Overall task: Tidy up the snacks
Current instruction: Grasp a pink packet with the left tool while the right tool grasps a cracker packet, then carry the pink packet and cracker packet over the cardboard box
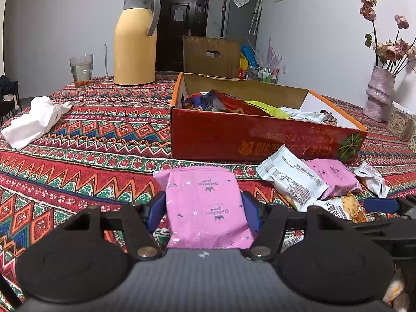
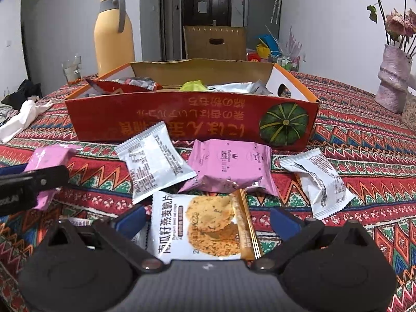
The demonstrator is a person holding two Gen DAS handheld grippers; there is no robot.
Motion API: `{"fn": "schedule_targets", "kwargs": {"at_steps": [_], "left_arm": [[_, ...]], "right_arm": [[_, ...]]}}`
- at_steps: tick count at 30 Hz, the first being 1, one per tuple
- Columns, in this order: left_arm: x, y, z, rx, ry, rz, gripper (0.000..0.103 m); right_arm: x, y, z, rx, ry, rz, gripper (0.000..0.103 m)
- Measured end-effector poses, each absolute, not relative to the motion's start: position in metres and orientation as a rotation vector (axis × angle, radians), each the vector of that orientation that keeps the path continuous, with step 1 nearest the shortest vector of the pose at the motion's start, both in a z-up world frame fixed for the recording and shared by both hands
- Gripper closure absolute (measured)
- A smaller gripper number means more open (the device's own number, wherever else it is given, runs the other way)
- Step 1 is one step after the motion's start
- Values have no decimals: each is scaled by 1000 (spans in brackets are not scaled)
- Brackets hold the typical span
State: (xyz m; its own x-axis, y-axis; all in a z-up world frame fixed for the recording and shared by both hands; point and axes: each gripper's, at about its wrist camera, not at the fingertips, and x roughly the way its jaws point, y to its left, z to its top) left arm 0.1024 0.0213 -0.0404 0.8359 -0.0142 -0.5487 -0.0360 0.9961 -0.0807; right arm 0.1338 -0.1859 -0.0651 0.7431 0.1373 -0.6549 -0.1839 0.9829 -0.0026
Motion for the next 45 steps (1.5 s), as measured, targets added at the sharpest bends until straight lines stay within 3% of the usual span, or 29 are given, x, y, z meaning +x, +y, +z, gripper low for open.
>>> {"fn": "schedule_targets", "kwargs": {"at_steps": [6,14,17,45], "left_arm": [[100,15,-42,-51,571,7,40],[99,17,-43,-67,572,-14,40],[97,17,-44,-62,571,-20,40],[88,16,-38,-72,564,-17,40]], "right_arm": [[130,-186,-64,-70,696,204,15],[118,-188,-63,-66,660,231,39],[114,-189,-63,-59,647,236,42],[93,-212,-47,7,541,217,45]]}}
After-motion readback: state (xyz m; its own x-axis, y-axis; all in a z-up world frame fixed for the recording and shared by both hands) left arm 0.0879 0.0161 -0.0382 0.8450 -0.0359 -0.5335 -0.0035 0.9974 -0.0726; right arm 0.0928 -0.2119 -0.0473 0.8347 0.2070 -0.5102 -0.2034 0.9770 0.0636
